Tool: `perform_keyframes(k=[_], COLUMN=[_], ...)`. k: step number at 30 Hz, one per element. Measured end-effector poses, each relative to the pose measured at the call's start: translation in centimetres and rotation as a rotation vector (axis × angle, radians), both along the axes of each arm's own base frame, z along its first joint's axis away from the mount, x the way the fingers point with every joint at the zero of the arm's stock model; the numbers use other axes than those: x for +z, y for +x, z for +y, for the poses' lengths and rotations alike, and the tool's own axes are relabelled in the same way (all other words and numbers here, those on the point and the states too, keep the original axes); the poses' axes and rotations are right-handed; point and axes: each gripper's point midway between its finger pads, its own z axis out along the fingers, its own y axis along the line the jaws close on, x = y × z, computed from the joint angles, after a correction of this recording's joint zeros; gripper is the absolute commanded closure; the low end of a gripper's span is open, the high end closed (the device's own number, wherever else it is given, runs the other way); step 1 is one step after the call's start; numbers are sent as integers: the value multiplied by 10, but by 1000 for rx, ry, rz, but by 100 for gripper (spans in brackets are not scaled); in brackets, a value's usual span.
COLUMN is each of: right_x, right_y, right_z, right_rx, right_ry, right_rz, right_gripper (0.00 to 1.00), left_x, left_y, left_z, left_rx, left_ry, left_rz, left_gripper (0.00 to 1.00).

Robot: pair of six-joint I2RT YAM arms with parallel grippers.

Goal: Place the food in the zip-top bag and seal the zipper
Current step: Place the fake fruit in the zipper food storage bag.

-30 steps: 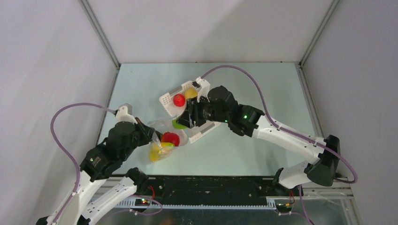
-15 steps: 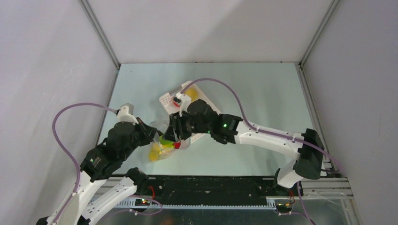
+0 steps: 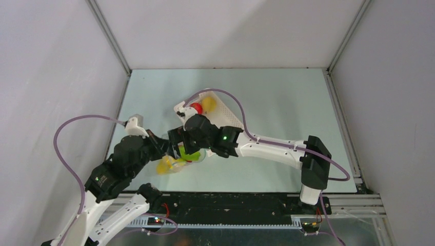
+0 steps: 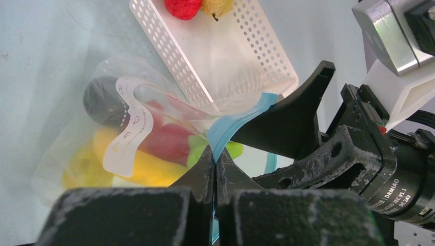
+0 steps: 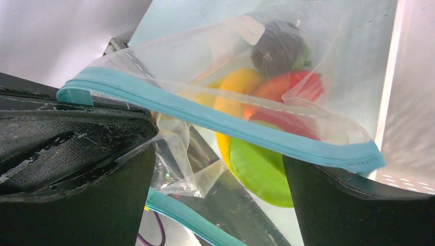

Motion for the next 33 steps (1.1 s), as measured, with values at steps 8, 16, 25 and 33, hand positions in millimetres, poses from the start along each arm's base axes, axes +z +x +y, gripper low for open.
perform_keyframes(k=[8, 16, 25, 33], right_x=[2, 65, 113, 90], right_y=[1, -7, -12, 47], right_z=[-4, -26, -59, -94], right_rx=[-34, -30, -29, -185], right_ry=[-32, 80, 197, 138], right_rz=[-64, -149, -209, -166], right_gripper=[1, 1, 1, 1], left_x=[-3, -5, -7, 4], left_y=[-3, -3, -4, -9], left_z=[2, 5, 21, 45], left_rx=[0, 19, 110, 225], left_ry=[9, 12, 16, 10], left_rz=[12, 19, 31, 15], left_gripper=[99, 99, 99, 99])
